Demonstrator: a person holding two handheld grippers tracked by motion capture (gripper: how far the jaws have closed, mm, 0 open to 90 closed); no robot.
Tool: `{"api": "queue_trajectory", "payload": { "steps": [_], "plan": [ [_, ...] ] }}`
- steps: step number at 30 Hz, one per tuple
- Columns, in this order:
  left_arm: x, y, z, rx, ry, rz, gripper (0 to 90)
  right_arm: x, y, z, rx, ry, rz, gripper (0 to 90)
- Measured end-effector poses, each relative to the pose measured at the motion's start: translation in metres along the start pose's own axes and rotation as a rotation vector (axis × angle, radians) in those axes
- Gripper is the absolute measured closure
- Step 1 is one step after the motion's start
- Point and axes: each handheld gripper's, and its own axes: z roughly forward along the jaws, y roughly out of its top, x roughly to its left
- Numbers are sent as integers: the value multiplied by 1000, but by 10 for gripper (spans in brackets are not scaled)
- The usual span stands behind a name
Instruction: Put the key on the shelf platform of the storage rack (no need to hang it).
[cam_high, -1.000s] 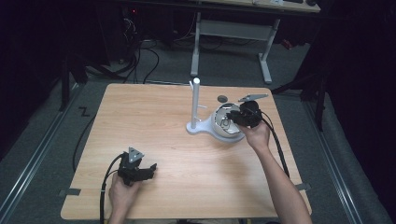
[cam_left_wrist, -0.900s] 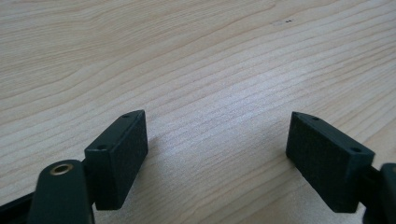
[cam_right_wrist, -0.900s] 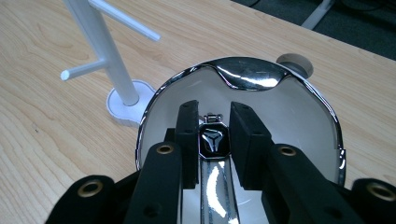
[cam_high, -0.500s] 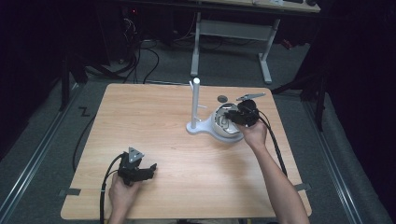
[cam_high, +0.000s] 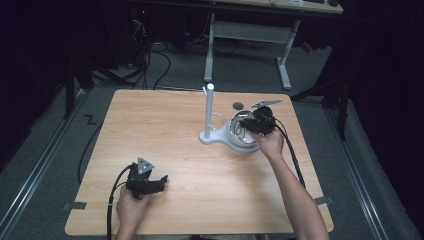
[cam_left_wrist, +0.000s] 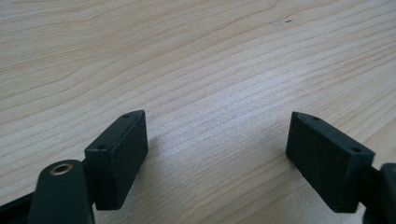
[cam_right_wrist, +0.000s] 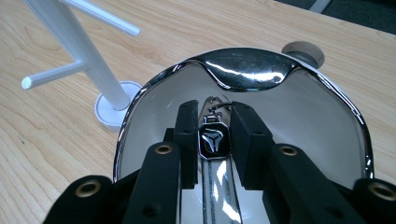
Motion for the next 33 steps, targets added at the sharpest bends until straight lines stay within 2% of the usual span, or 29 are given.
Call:
{"api": "queue_trajectory", "payload": {
  "steps": [8,12,17,27,33],
  "plan": [
    [0,0,0,-1,0,-1,211,-1,-1,4,14,7,16,726],
    [0,0,0,0,0,0,211,-3,0,4,0,20,33,673],
    [0,0,0,0,0,0,210,-3,-1,1,-4,24,29,633],
    [0,0,0,0,0,0,211,6,-1,-11,-30,7,-5,556],
    [0,0,0,0,0,0,211,3,-4,-22,-48,0,20,555]
  ]
}}
